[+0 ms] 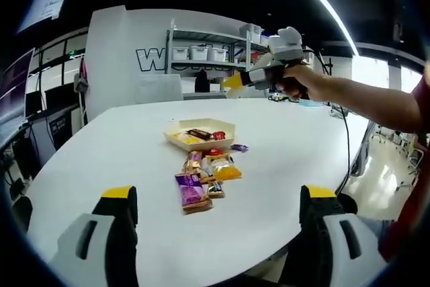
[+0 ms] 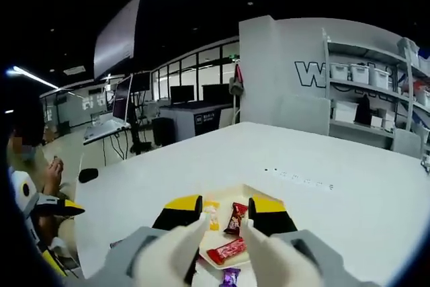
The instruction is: Place the target food into the container with the food tongs after gripping and lifting it, then release it inside without dropping or visibly crushing the food.
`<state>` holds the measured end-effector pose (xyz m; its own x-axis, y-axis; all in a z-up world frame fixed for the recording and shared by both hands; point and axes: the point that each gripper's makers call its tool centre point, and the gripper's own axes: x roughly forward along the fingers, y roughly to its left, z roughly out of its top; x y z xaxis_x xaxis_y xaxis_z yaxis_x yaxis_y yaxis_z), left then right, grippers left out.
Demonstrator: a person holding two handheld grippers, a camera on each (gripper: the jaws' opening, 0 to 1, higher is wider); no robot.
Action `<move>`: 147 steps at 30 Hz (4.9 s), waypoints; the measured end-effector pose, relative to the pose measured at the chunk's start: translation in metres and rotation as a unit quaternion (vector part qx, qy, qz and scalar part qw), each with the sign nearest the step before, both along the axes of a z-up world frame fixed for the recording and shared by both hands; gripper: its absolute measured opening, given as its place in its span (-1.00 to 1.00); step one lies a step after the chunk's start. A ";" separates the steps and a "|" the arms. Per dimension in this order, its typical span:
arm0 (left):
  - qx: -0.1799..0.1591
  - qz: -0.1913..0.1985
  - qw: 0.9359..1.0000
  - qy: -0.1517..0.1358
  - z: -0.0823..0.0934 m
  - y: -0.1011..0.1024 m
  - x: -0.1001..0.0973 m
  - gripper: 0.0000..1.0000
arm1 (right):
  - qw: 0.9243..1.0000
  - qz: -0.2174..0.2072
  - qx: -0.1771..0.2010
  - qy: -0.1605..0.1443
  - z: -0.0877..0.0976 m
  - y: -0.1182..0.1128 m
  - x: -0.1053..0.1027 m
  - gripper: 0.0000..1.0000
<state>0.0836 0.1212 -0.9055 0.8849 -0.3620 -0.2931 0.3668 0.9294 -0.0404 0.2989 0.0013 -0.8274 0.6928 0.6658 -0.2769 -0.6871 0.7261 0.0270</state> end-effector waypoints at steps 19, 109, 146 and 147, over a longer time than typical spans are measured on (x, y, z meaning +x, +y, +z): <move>0.001 -0.005 1.000 0.003 0.000 -0.005 -0.003 0.98 | 0.999 -0.013 0.000 0.036 -0.044 -0.018 -0.018 -0.56; -0.001 0.000 1.000 0.015 -0.006 -0.004 -0.013 0.96 | 0.997 0.000 -0.059 0.046 -0.109 -0.033 -0.039 -0.62; -0.001 -0.010 1.000 0.008 0.002 -0.009 -0.012 0.96 | 0.997 0.000 -0.030 0.066 -0.101 -0.041 -0.045 -0.58; -0.002 -0.010 1.000 0.008 0.002 -0.009 -0.012 0.96 | 0.997 0.000 -0.029 0.070 -0.103 -0.042 -0.046 -0.57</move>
